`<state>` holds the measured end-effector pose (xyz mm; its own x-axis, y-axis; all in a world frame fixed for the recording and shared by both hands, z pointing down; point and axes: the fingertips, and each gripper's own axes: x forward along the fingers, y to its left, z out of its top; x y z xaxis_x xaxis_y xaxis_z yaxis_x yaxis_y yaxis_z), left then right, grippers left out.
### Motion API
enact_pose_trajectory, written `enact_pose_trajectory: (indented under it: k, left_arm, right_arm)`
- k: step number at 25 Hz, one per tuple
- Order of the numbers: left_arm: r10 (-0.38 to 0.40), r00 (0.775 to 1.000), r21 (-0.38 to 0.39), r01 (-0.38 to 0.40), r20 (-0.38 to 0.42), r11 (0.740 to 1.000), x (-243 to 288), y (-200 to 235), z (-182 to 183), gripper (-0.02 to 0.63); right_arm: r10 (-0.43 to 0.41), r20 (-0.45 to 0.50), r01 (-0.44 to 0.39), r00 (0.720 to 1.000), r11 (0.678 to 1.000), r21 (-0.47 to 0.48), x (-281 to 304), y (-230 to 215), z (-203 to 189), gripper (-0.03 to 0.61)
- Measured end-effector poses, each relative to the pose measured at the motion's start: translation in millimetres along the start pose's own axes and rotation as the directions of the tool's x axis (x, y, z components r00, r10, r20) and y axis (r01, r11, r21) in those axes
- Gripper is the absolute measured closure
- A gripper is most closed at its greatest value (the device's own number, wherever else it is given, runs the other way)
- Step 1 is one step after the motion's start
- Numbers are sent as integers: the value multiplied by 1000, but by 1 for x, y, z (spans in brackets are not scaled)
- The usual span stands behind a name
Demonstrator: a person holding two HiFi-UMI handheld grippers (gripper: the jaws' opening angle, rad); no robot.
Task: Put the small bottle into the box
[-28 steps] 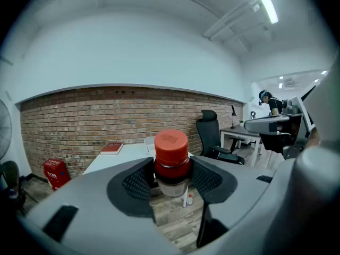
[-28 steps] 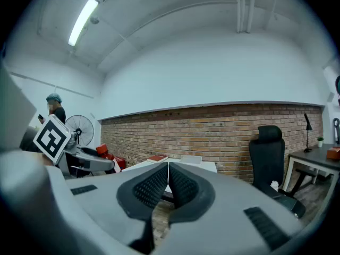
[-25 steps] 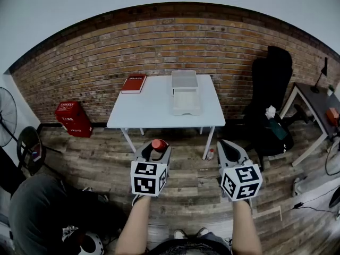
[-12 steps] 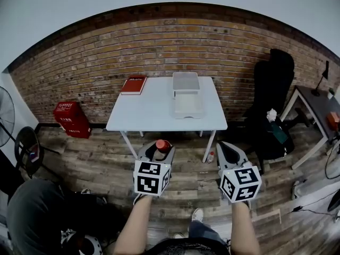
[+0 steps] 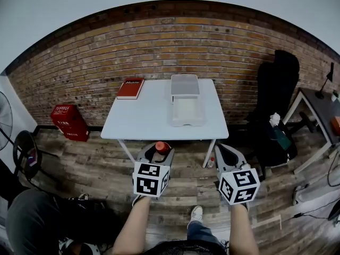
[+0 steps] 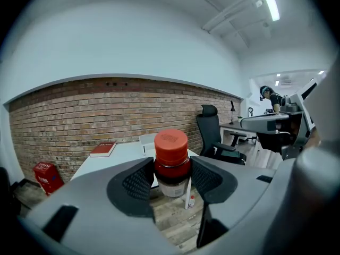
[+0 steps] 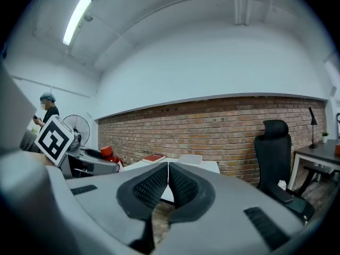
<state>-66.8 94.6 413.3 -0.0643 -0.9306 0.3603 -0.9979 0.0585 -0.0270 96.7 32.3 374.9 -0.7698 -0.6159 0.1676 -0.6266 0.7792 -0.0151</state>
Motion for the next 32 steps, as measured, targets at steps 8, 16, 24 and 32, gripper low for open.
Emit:
enact_pose_trajectory:
  k: [8,16,24,32]
  left_arm:
    - [29,999,-14,-29,-34,999,77,13,15,385]
    - [73,994,-8,-74,-78,997,143,27,30,385]
    - [91,992,-6,-92,-91,996,187,27,47,385]
    - [89,992,2,-89,-88,996,206,25,63,385]
  right_arm:
    - [38,-28,-38,999,999,4,68,-53,-2,557]
    - [83,-47,-82,995,996,32,136,-101,0,557]
    - [114,-46,-113,992,993,33,172,-137,6,557]
    - [139,-25,-138,990,990,30,188,-149,19,557]
